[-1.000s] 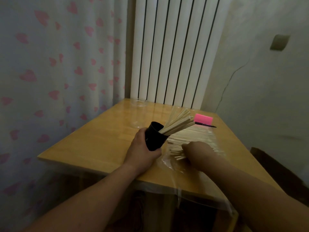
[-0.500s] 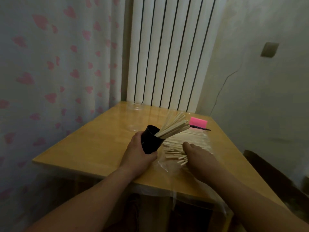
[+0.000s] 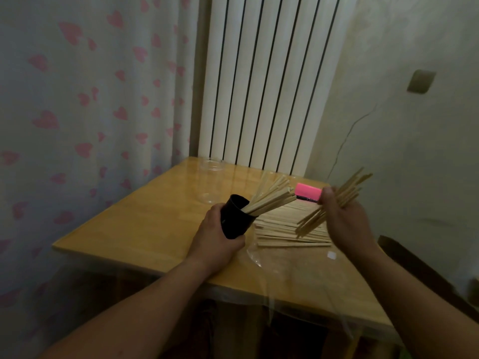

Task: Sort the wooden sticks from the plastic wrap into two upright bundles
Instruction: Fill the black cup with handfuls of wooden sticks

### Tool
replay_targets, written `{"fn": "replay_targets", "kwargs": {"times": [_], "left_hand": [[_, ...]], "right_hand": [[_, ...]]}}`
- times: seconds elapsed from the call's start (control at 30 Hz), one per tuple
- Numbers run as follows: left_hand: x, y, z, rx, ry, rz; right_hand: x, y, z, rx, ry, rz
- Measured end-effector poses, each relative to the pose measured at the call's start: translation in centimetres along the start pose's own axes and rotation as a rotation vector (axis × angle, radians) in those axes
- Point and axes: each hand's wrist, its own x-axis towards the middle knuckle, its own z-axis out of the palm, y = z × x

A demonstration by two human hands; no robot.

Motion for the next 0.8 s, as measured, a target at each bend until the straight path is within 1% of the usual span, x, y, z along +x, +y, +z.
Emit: {"fn": "replay_targets", "kwargs": {"times": [0.07, 0.13, 0.23, 0.3, 0.33, 0.4, 0.5, 0.57, 0.7, 0.8], "left_hand": [[0.0, 0.0, 0.0, 0.005, 0.003, 0.000], [0.1, 0.0, 0.0, 0.004, 0.003, -0.001], [0.1, 0.0, 0.0, 0.007, -0.007, 0.004], [0.1, 0.1, 0.1, 0.011, -0.010, 0.004], [0.1, 0.1, 0.1, 0.010, -0.008, 0.007], [0.1, 0.1, 0.1, 0.009, -0.005, 0.011], [0.0, 0.1, 0.1, 0.003, -0.005, 0.008], [-0.1, 0.1, 0.0, 0.000, -0.008, 0.008], [0.0, 0.2, 0.0, 0.015, -0.011, 0.025], [0.0, 0.2, 0.0, 0.011, -0.005, 0.027]], "right_hand": [[1.3, -1.0, -1.1, 0.069, 0.091, 0.131], [2.5, -2.0, -2.2, 0.205, 0.217, 0.232], [4.6, -3.6, -3.7, 0.483, 0.401, 0.294], [5.6, -5.1, -3.8, 0.666, 0.420, 0.294], [5.9, -5.9, -3.4, 0.720, 0.391, 0.282], [5.8, -7.5, -2.2, 0.712, 0.251, 0.234], [5.1, -8.4, 0.5, 0.514, -0.026, 0.210], [4.8, -7.6, 2.2, 0.395, -0.144, 0.232], [4.8, -6.0, 4.0, 0.286, -0.188, 0.294], [4.9, -6.0, 4.4, 0.328, -0.252, 0.339]]}}
